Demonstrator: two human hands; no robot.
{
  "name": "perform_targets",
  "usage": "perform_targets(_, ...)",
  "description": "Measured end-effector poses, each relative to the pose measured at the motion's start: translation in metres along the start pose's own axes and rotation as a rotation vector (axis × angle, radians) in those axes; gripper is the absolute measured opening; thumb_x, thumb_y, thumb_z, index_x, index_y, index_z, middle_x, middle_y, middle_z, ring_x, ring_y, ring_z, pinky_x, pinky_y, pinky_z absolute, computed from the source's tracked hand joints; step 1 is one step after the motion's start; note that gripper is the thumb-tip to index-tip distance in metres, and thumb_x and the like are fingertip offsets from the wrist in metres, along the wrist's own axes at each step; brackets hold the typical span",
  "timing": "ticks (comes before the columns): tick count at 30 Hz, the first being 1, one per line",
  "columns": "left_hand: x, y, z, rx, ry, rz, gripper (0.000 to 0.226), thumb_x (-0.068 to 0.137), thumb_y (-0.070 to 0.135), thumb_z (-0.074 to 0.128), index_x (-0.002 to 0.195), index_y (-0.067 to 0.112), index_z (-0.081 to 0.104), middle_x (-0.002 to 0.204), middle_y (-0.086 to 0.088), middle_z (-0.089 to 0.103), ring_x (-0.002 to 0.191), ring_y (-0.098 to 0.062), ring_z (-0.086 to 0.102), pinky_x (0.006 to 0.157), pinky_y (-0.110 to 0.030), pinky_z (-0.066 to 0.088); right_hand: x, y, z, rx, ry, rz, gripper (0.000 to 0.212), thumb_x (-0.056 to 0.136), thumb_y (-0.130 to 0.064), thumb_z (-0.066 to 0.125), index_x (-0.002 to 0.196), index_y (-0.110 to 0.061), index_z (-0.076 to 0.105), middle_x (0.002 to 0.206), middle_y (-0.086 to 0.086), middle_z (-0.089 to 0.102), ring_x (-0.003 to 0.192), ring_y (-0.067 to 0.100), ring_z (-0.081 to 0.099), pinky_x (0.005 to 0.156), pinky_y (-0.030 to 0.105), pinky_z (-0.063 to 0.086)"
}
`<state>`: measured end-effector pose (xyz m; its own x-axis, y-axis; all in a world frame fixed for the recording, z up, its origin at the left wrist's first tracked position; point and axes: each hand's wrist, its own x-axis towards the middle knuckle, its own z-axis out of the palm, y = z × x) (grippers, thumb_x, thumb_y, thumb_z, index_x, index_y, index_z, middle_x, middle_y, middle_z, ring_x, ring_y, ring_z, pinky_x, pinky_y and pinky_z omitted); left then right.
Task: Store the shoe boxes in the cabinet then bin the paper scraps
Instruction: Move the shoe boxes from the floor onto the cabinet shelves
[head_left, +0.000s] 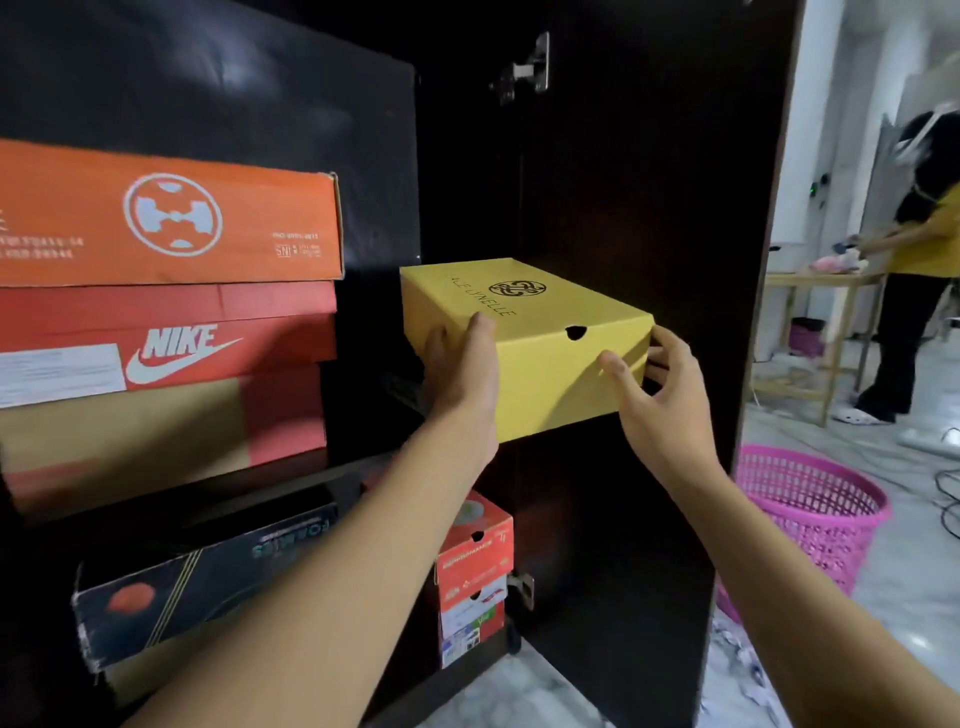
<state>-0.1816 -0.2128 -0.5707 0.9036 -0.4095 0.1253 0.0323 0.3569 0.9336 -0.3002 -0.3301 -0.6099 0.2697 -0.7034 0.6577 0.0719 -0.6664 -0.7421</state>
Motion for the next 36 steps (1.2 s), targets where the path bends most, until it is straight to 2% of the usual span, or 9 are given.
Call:
perform_targets(7, 0.095, 0.007, 0.009, 0.008, 0.115, -0.103, 0.082, 0.052, 0.059, 0.059, 0.131, 0.041, 0.044, 0.132, -0.011, 0.051, 0.104, -0.036, 0.060, 0.090, -0.056, 0.050, 0.056, 0.005, 0.067, -0.023, -0.090, 0.093, 0.071, 0.092, -0.044, 0.064, 0.151, -0.022, 0.032, 0.147, 0.001, 0.042, 0.120, 0.007, 0.045, 0.094, 0.023, 0.043)
perform_targets(11, 0.127, 0.007, 0.001, 0.130, 0.134, -0.114, 0.081, 0.068, 0.055, 0.063, 0.142, 0.035, 0.037, 0.138, -0.012, 0.044, 0.116, -0.036, 0.051, 0.100, -0.053, 0.044, 0.073, 0.013, 0.098, -0.092, -0.203, 0.169, 0.071, 0.093, -0.045, 0.062, 0.153, -0.025, 0.029, 0.142, -0.006, 0.041, 0.078, 0.005, 0.059, 0.060, 0.006, 0.048)
perform_targets(13, 0.140, 0.009, -0.005, 0.164, 0.113, -0.096, 0.081, 0.072, 0.057, 0.059, 0.145, 0.034, 0.033, 0.138, -0.013, 0.045, 0.117, -0.036, 0.051, 0.101, -0.052, 0.043, 0.079, 0.019, 0.112, -0.106, -0.242, 0.165, 0.077, 0.089, -0.053, 0.063, 0.153, -0.028, 0.029, 0.148, -0.005, 0.041, 0.108, 0.013, 0.062, 0.084, 0.026, 0.057)
perform_targets(15, 0.149, 0.008, -0.009, 0.232, 0.071, -0.061, 0.081, 0.077, 0.061, 0.057, 0.148, 0.032, 0.030, 0.144, -0.013, 0.043, 0.126, -0.037, 0.046, 0.106, -0.050, 0.038, 0.079, 0.021, 0.124, -0.150, -0.258, 0.156, 0.078, 0.089, -0.054, 0.062, 0.154, -0.028, 0.027, 0.157, -0.001, 0.030, 0.137, 0.021, 0.043, 0.107, 0.042, 0.045)
perform_targets(18, 0.148, 0.000, -0.017, 0.455, 0.084, 0.252, 0.070, 0.087, 0.059, 0.056, 0.148, 0.036, 0.032, 0.154, -0.009, 0.026, 0.142, -0.031, 0.024, 0.113, -0.040, 0.027, 0.073, 0.021, 0.139, -0.217, -0.206, 0.054, 0.067, 0.095, -0.049, 0.056, 0.151, -0.029, 0.028, 0.155, 0.000, 0.023, 0.135, 0.019, 0.040, 0.102, 0.037, 0.046)
perform_targets(21, 0.159, -0.003, -0.021, 0.526, 0.046, 0.563, 0.048, 0.091, 0.049, 0.057, 0.131, 0.023, 0.058, 0.142, -0.004, 0.040, 0.134, -0.019, 0.039, 0.097, -0.018, 0.028, 0.073, 0.021, 0.155, -0.236, -0.207, 0.004, 0.058, 0.098, -0.047, 0.051, 0.149, -0.031, 0.028, 0.148, 0.002, 0.028, 0.131, 0.020, 0.042, 0.099, 0.038, 0.047)
perform_targets(24, 0.185, -0.006, -0.026, 0.591, 0.015, 0.531, 0.049, 0.090, 0.056, 0.053, 0.118, 0.018, 0.066, 0.135, -0.001, 0.046, 0.125, -0.017, 0.048, 0.098, -0.023, 0.038, 0.080, 0.023, 0.173, -0.266, -0.256, 0.003, 0.062, 0.097, -0.050, 0.050, 0.150, -0.032, 0.024, 0.147, 0.002, 0.028, 0.130, 0.023, 0.043, 0.100, 0.045, 0.048)
perform_targets(32, 0.220, 0.010, -0.045, 0.752, -0.069, 0.373, 0.070, 0.085, 0.069, 0.052, 0.142, 0.030, 0.045, 0.158, -0.006, 0.025, 0.145, -0.024, 0.028, 0.114, -0.035, 0.028, 0.097, 0.016, 0.207, -0.320, -0.412, 0.052, 0.075, 0.097, -0.047, 0.052, 0.156, -0.028, 0.009, 0.155, 0.000, 0.019, 0.133, 0.026, 0.044, 0.102, 0.045, 0.046)
perform_targets(36, 0.222, 0.011, -0.042, 0.708, -0.085, 0.341, 0.068, 0.086, 0.066, 0.054, 0.143, 0.031, 0.045, 0.157, -0.006, 0.027, 0.144, -0.024, 0.030, 0.114, -0.035, 0.029, 0.103, 0.014, 0.197, -0.337, -0.428, 0.058, 0.070, 0.098, -0.048, 0.051, 0.156, -0.028, 0.016, 0.156, -0.003, 0.025, 0.133, 0.023, 0.044, 0.101, 0.042, 0.045)
